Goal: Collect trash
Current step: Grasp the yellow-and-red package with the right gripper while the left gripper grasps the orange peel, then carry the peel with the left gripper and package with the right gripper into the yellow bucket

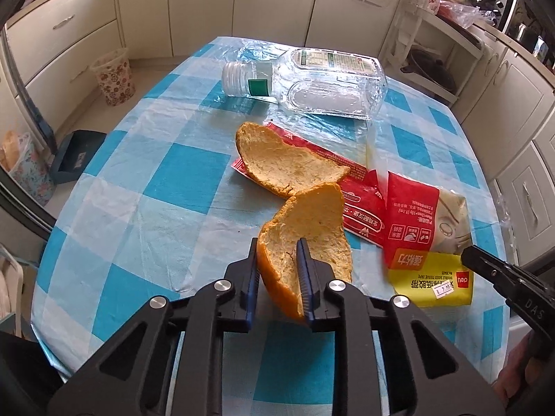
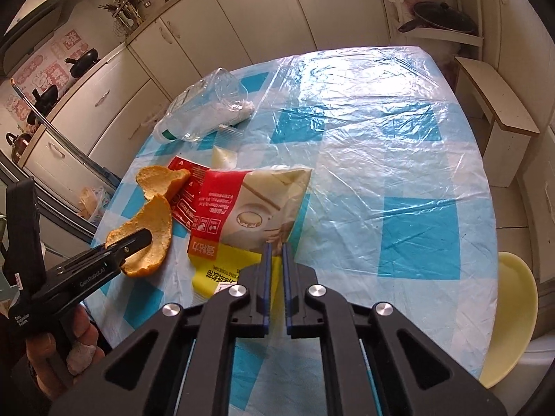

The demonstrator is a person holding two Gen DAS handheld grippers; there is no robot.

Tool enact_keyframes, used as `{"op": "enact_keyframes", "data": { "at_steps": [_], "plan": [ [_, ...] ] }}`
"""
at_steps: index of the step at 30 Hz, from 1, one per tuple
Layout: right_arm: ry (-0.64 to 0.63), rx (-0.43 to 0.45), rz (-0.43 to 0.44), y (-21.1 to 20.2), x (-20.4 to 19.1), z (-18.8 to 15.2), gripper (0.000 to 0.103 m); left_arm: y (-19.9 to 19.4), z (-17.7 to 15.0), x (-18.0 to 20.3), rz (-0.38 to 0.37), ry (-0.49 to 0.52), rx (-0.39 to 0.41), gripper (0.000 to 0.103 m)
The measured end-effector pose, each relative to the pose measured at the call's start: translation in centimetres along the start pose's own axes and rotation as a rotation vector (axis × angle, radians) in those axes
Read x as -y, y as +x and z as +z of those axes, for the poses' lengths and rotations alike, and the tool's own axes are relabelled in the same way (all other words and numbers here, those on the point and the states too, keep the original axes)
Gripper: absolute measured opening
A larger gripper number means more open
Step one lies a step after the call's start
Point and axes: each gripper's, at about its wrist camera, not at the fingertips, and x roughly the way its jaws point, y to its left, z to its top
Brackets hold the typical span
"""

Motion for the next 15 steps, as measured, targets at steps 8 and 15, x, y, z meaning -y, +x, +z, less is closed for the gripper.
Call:
{"op": "enact_keyframes", "data": {
  "at_steps": [8, 15],
  "plan": [
    [0.01, 0.014, -0.006, -1.1, 0.0, -0.4, 0.006, -1.2, -0.6, 0.0, -0.015, 0.017, 0.025, 0.012],
    [0.034, -0.028, 0.005, -0.7, 0.4, -1.3, 0.01, -1.0, -1.0, -0.8, -0.015, 0.002, -0.004, 0.013]
  ]
}}
